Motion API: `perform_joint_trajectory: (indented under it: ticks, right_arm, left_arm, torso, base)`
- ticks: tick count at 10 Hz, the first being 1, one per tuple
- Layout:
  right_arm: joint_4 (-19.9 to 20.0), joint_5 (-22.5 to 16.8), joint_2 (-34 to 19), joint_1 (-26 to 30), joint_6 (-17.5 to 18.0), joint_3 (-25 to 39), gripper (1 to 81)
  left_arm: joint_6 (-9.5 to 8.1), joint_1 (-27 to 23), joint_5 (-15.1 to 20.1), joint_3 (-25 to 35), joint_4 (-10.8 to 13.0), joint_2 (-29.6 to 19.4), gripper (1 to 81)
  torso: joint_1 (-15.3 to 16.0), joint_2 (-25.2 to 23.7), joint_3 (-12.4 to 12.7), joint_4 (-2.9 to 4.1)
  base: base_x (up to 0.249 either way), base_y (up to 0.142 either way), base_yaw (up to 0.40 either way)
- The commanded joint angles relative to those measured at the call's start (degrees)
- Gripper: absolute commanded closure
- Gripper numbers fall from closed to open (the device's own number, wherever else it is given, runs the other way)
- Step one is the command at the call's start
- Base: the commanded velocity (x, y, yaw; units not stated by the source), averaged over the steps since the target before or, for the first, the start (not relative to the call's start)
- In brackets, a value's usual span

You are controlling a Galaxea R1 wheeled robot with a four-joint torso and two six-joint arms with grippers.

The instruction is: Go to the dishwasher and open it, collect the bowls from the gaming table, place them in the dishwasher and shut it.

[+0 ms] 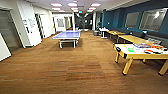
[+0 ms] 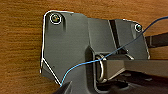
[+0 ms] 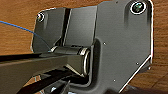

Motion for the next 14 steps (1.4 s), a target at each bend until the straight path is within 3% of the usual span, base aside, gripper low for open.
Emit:
perform_joint_trajectory:
  ticks: [1, 14]
  right_arm:
    - [-0.07, -3.2, -0.07, 2.56, -0.08, 0.0, 1.0]
    - [-0.6, -3.2, 0.55, 2.92, -0.08, -0.18, 1.0]
  left_arm:
    - [-0.18, -1.76, 2.5, 0.12, 0.53, -0.66, 1.0]
    - [-0.18, -1.76, 2.59, 0.12, 0.79, -0.48, 1.0]
  torso:
    - [0.01, 0.0, 0.0, 0.0]
    - [0.08, 0.0, 0.0, 0.0]
  base:
    - [0.272, 0.0, 0.0]
    - [0.256, 0.0, 0.0]
